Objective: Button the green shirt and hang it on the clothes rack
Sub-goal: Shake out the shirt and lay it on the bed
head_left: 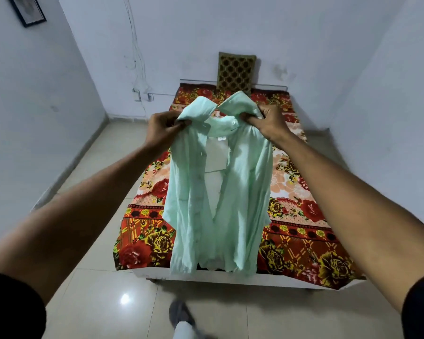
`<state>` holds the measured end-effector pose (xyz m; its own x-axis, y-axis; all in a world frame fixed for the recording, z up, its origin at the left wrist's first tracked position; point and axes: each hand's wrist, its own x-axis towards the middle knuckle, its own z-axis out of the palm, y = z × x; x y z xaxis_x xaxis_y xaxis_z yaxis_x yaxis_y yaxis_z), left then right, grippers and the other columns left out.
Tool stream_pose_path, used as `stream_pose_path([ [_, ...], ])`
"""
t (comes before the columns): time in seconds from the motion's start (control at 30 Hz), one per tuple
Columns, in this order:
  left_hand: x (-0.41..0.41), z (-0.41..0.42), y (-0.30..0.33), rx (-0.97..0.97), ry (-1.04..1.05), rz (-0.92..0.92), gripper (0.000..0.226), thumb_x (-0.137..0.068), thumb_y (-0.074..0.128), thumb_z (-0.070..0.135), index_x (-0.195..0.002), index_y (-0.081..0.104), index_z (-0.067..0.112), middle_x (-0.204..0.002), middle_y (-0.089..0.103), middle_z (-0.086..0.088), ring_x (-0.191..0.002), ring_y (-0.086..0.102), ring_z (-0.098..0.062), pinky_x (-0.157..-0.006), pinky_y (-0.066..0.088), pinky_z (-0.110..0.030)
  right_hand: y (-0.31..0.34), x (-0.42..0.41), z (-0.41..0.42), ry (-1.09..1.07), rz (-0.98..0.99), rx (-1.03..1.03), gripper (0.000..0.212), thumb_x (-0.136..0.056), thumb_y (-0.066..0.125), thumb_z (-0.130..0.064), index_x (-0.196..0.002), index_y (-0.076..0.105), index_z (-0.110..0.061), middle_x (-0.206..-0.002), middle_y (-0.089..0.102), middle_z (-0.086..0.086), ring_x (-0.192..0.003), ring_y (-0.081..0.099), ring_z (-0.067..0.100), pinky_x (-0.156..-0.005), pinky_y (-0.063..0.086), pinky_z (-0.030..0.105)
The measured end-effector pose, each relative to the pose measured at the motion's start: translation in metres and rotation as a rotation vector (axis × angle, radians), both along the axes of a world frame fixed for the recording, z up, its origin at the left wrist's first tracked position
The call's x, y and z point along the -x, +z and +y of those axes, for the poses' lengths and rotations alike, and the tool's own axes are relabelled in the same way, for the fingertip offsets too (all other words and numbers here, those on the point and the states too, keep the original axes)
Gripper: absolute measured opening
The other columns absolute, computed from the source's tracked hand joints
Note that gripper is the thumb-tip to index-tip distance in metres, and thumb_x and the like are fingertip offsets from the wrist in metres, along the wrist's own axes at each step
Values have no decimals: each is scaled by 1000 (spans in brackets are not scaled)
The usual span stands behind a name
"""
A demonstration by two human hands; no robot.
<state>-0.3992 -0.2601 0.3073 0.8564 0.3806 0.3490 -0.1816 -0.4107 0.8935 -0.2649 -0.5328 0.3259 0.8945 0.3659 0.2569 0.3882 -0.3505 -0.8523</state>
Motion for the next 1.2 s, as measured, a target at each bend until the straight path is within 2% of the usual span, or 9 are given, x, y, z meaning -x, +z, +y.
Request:
stream_pose_path([
  [0.17,-122,37,-56,3,11,66,6,-86,77,16,-90,78,13,-78,69,2,-64,55,-1,-58,47,-20,-53,-109,36,-47,42,19,38,-80,83,-41,-73,68,-6,-69,64,-4,-63,51,9,-58,39,29],
  [0.27,-207,65,-95,11,-14,110,5,-87,74,14,-83,75,13,-70,63,8,-62,49,0,-56,42,-21,-85,-183,67,-110,59,85,46,-82,82,-39,-56,48,-22,-55,42,-12,-52,34,5,-51,25,29],
  [0.4,-293,89,-138,-36,-27,166,20,-89,69,11,-71,64,19,-61,49,12,-55,39,6,-50,32,-19,-133,-270,94,-156,25,118,55,-79,79,-52,-59,40,-18,-58,33,-3,-56,29,13,-55,22,31],
  [0.57,-402,112,-209,-12,50,224,20,-90,68,18,-71,63,12,-63,49,7,-59,39,-7,-54,30,-27,-198,-370,122,-195,74,155,56,-87,79,-32,-54,35,-23,-52,29,-8,-49,24,6,-49,18,30],
  [0.73,-500,130,-309,29,109,285,15,-92,69,18,-87,75,6,-69,58,7,-64,45,-6,-53,35,-25,-302,-475,146,-212,126,153,46,-87,79,-31,-61,47,-11,-60,36,6,-53,29,11,-52,18,30],
  [0.87,-549,137,-389,-12,144,355,28,-89,71,14,-64,58,11,-58,46,6,-57,37,-6,-49,27,-23,-385,-522,159,-219,176,224,43,-88,79,-32,-57,51,-20,-54,46,-3,-50,40,10,-50,27,29],
  [0.97,-576,142,-451,-49,179,436,38,-87,71,15,-57,47,16,-55,40,5,-55,33,-9,-53,26,-34,-449,-546,166,-210,214,285,40,-88,78,-31,-59,53,-21,-55,49,-6,-53,46,12,-50,31,29],
  [1.1,-607,148,-523,-119,160,517,34,-87,72,18,-61,50,16,-62,52,-4,-65,45,-21,-59,26,-34,-534,-575,170,-225,292,336,25,-88,77,-36,-92,75,-12,-85,75,9,-82,70,27,-67,43,28],
  [1.2,-621,149,-553,-181,166,574,32,-90,72,22,-65,53,14,-64,54,-5,-67,49,-25,-59,23,-34,-573,-589,171,-223,324,365,52,-90,76,-35,-137,63,-15,-114,75,9,-103,69,26,-79,43,24],
])
